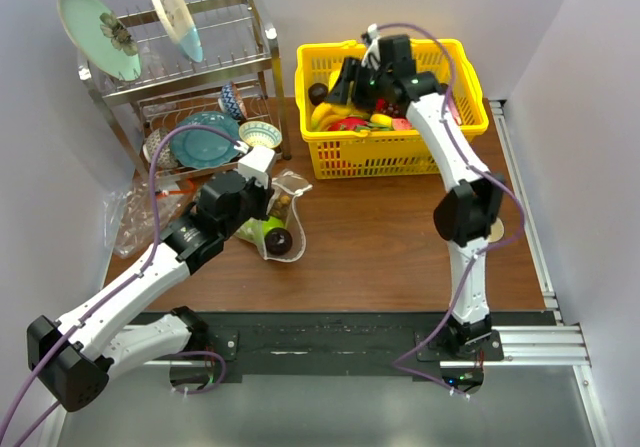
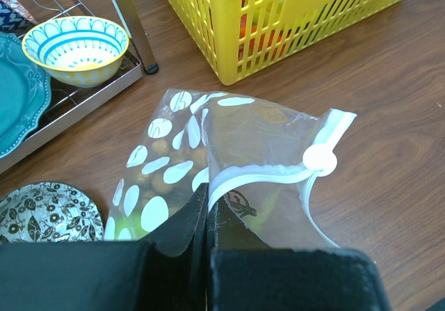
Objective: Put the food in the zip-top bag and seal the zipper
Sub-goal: Pick up the fake fruit from the bin, then place the fake fruit in the zipper food storage bag.
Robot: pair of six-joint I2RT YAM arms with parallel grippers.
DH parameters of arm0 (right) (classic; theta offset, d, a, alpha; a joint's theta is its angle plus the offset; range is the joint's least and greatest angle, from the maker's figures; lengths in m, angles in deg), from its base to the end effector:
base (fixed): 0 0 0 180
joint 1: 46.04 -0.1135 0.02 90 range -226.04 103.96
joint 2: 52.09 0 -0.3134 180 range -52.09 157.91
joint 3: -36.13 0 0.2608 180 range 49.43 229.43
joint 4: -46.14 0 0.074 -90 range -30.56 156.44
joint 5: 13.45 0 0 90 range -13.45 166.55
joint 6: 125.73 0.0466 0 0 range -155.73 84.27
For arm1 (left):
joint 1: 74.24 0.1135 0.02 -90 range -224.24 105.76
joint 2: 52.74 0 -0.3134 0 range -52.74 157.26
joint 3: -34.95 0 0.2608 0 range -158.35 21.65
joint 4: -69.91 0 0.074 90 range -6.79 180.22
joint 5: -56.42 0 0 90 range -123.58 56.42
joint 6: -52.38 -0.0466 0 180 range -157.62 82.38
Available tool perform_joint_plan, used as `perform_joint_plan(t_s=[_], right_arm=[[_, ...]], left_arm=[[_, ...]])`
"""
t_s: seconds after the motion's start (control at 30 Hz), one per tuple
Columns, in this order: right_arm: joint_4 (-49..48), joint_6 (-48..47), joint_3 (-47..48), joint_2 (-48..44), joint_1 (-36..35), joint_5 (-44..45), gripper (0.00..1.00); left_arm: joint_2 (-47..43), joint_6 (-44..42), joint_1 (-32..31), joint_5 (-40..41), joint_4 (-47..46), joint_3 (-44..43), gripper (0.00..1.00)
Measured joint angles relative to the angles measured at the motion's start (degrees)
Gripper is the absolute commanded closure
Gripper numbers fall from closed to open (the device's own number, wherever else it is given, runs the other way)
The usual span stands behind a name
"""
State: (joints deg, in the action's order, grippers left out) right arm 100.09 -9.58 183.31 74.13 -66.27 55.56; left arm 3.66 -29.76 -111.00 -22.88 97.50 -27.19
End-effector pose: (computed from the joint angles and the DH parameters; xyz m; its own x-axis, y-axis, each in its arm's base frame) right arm 0.5078 0.2049 0.3956 -0.7251 0.1713 -0.6670 -0.3177 0.7761 0.5447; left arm 0.1792 -0.1231 0.3560 -0.3569 0.0989 -0.9289 0.4050 0.9124 -0.0585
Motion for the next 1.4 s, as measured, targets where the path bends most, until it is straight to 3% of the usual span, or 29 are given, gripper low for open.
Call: perform_joint_plan(t_s=[0.27,0.6,1.03,1.23,1.4], right_arm=[[-5.2,-2.5,-8.5,-19.5,0.0,-2.7,0.46],[-6.8,-4.2,-33.7,-35.7,-3.2,-10.6,0.46],[-8.7,-0.5,-57.9,-44.9,-22.3,-12.8,0.46],[-15.4,6.1,-64.4,-44.8,-29.9,-11.8,0.46],[-21.2,10.5,-65.2,-42.7,-30.8,-10.8,0.46]], left_arm=[[0.2,0.0,0.0,0.1,0.0,0.0,1.00],[0.3,0.0,0.0,0.5,0.0,0.0,1.00],[0.4,0.0,0.0,0.9,0.0,0.0,1.00],[0.4,0.0,0.0,0.8,0.1,0.0,1.00],[0.4,0.0,0.0,-0.1,0.1,0.0,1.00]])
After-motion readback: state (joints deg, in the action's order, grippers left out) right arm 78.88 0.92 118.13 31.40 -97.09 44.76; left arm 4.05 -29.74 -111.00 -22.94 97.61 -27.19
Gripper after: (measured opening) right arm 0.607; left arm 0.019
